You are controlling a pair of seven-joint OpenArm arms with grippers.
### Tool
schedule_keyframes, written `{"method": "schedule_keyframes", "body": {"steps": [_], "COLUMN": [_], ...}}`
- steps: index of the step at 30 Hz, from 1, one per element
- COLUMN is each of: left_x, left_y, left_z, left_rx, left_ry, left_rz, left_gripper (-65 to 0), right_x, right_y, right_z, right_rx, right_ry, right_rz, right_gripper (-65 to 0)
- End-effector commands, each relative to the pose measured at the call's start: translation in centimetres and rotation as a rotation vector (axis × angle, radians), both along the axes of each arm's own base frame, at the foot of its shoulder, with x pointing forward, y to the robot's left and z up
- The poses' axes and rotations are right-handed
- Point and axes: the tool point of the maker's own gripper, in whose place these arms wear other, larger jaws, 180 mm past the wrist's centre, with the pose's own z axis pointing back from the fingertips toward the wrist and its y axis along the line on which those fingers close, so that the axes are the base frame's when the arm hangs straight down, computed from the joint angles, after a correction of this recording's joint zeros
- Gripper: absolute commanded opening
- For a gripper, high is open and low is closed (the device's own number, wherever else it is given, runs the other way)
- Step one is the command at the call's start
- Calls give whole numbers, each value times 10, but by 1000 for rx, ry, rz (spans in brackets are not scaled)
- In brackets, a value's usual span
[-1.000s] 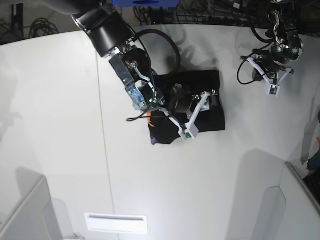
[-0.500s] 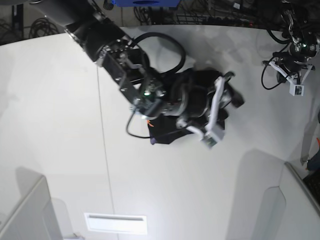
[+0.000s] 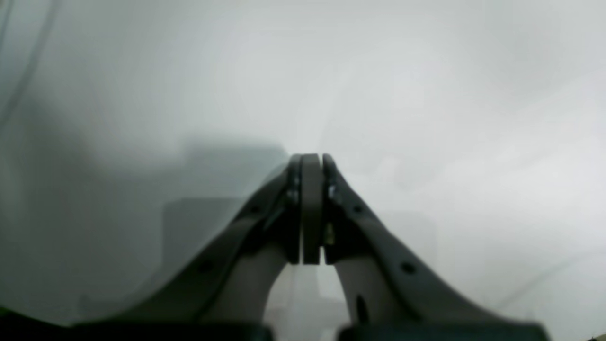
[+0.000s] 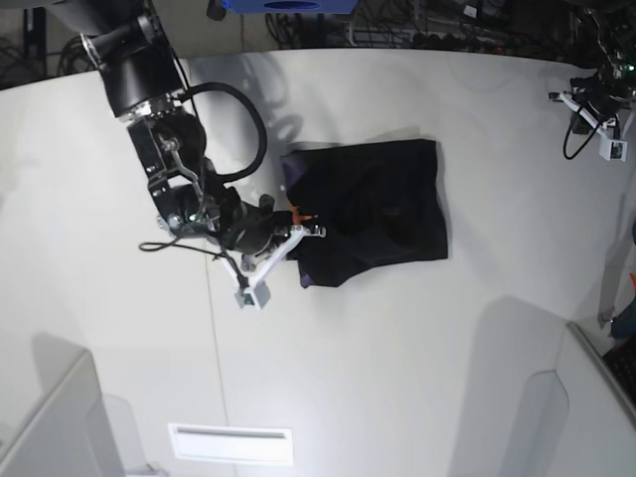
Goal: Fold the T-shirt properly
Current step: 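Press and flatten the folded bundle with the right gripper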
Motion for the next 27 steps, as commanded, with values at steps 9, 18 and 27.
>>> {"method": "schedule_keyframes", "body": {"steps": [9, 18, 27], "left_x": [6, 7, 23], "left_y": [4, 6, -11], "left_z": [9, 11, 39], "left_rx": [19, 22, 59], "left_ry": [-26, -29, -103], "left_rz": [-20, -14, -91], "left_gripper": [-650, -650, -650], "right_x": [-19, -36, -10], "right_y": [106, 177, 123], "right_z": [15, 47, 18], "right_rx": [45, 41, -5], "right_ry": [-43, -125, -20], "right_rz": [205, 394, 227], "right_gripper": [-650, -650, -650]}}
